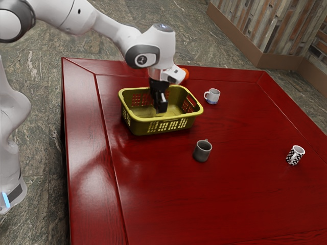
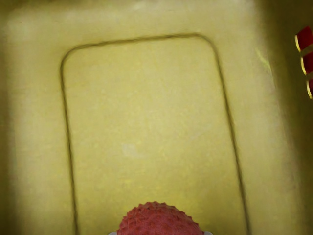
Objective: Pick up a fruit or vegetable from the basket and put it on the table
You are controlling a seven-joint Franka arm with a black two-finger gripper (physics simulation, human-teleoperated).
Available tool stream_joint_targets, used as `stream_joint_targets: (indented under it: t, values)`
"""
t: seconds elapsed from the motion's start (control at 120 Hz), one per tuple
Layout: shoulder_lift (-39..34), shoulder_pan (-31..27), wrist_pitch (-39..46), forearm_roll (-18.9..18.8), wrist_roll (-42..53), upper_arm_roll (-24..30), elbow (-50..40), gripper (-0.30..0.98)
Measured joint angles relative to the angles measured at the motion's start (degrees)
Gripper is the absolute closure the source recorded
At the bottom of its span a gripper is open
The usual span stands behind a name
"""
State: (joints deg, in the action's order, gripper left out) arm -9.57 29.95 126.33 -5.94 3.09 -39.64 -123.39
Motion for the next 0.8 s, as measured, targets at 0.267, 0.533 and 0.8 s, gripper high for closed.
stream_joint_targets:
  t: [0.267,0.533,0.8]
  values:
    - [-2.4,10.6,-6.0,-7.0,-0.4,3.8,14.9,0.58]
    - [16.3,5.6,-7.1,-5.2,-3.3,30.5,28.7,0.58]
    - [19.7,-6.3,-6.2,-0.8,-4.0,35.4,30.2,0.11]
